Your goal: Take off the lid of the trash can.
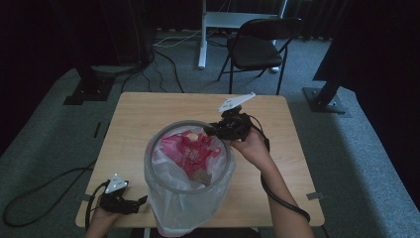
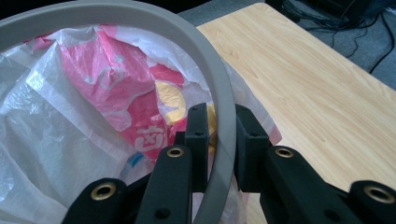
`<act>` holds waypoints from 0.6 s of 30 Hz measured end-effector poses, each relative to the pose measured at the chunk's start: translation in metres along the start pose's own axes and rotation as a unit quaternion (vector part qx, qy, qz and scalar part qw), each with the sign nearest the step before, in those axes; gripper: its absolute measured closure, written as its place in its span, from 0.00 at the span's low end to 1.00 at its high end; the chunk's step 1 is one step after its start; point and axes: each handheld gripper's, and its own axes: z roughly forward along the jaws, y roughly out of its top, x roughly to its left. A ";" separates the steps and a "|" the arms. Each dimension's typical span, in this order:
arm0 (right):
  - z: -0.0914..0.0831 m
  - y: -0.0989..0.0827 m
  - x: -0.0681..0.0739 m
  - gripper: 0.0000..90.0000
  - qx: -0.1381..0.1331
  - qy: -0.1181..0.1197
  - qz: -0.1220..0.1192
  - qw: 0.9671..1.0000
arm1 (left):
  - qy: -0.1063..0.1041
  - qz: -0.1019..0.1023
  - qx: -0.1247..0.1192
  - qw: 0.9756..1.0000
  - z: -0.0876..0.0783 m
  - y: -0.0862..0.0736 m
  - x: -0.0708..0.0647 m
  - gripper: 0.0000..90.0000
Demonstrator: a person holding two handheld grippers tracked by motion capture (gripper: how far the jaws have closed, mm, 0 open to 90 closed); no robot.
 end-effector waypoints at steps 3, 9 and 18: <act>-0.004 0.003 0.002 0.87 -0.005 -0.004 -0.002 1.000 | 0.004 0.001 0.000 1.000 0.000 0.000 0.000 0.01; -0.012 0.007 0.001 0.88 -0.024 -0.001 0.005 1.000 | 0.010 0.006 -0.003 1.000 -0.001 0.000 -0.001 0.01; -0.023 0.013 0.001 0.89 -0.062 0.031 0.031 0.997 | 0.009 0.006 -0.001 1.000 0.000 0.000 -0.001 0.01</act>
